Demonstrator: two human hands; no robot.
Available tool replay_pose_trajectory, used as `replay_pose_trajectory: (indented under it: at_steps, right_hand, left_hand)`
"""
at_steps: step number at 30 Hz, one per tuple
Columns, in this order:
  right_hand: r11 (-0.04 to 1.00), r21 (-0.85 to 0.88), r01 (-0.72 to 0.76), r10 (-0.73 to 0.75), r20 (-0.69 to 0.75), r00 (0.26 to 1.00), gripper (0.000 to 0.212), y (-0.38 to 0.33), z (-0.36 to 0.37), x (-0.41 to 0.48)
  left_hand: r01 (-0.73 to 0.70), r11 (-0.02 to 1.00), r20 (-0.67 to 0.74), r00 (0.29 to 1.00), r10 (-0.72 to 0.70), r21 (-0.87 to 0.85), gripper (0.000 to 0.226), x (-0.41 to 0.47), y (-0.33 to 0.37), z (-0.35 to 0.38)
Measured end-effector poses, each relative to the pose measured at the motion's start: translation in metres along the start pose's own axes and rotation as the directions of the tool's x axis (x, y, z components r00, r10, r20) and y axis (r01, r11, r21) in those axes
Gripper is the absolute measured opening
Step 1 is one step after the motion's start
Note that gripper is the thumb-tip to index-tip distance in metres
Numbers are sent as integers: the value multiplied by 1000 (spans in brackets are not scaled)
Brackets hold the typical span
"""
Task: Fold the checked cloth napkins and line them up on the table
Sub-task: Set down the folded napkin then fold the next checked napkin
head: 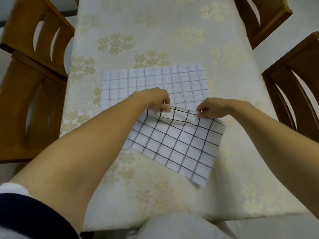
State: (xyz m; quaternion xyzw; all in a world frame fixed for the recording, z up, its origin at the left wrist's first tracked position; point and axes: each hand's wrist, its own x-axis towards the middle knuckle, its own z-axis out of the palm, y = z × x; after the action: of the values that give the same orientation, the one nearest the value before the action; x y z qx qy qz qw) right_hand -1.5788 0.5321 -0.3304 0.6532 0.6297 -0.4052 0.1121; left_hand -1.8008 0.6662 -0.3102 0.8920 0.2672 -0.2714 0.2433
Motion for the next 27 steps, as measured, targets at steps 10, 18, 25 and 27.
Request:
replay_pose_trajectory:
  at_steps: [10,18,25,27]
  right_hand:
    - [969,217,-114,195,-402,894,17,7,9,24]
    - [915,400,-57,309,-603,736,18,11,17,29]
    - [907,413,-85,339,-595,729,20,18,17,40]
    - [925,352,-141,346,-634,692,24,21,17,40]
  left_hand:
    - [235,912,-166,938,-304,-337,21,-30,-60,39]
    - [211,840,-246,895,-371,-501,18,-34,-70,55]
    - [178,749,-327,818,-473,-638,20,-36,-79,65]
    - [171,754,-378,783,-494,-634,22,-36,-79,70]
